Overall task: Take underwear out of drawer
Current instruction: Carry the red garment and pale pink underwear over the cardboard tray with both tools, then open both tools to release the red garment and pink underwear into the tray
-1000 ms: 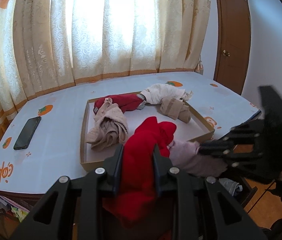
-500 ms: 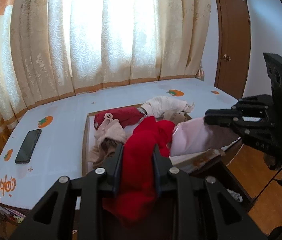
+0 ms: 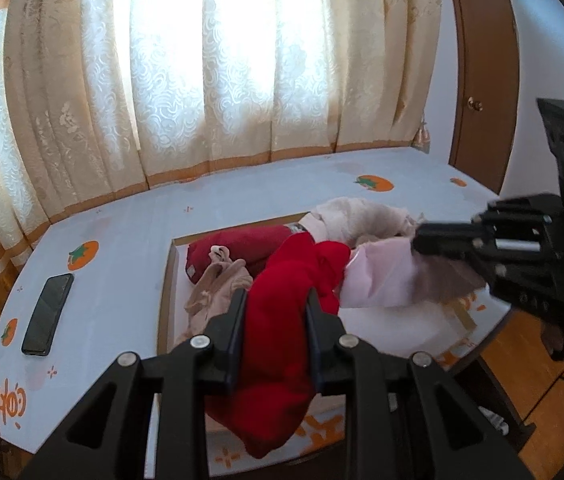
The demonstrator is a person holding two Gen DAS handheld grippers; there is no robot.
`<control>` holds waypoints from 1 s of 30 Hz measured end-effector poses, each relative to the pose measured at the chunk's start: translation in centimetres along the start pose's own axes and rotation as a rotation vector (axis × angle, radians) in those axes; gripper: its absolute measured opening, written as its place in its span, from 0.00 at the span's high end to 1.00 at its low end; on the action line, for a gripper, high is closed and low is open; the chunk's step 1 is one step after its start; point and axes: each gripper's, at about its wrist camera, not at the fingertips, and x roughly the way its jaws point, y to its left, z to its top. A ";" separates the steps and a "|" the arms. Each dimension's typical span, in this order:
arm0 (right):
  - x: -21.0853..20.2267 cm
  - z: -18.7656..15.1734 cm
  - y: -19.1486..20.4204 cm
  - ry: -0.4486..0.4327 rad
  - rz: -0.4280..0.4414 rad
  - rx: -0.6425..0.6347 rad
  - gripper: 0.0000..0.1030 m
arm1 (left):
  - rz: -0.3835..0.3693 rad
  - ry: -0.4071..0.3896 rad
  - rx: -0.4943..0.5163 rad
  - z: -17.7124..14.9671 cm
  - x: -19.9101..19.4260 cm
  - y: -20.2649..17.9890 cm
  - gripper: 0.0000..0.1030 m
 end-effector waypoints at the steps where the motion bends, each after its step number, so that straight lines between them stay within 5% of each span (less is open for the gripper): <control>1: 0.5 -0.2 0.1 0.012 0.002 -0.001 0.97 | 0.002 0.011 -0.001 0.2 0.8 0.1 0.76; 16: 4.3 -2.8 -1.2 0.109 -0.003 0.039 0.96 | -0.009 0.089 -0.005 -0.3 5.0 -0.8 0.75; 20: 4.6 -3.0 -1.9 0.128 -0.013 0.062 0.95 | -0.003 0.082 -0.003 -0.2 5.1 -0.9 0.70; 24: 4.3 -3.2 -2.2 0.128 -0.025 0.072 0.95 | 0.000 0.051 -0.005 -0.1 4.3 -1.0 0.45; 28: 4.1 -3.1 -2.3 0.134 -0.045 0.075 0.93 | -0.007 0.017 0.000 0.2 3.0 -1.2 0.43; 30: 4.0 -3.2 -2.4 0.140 -0.057 0.072 0.84 | -0.010 0.007 -0.001 0.2 2.6 -1.2 0.40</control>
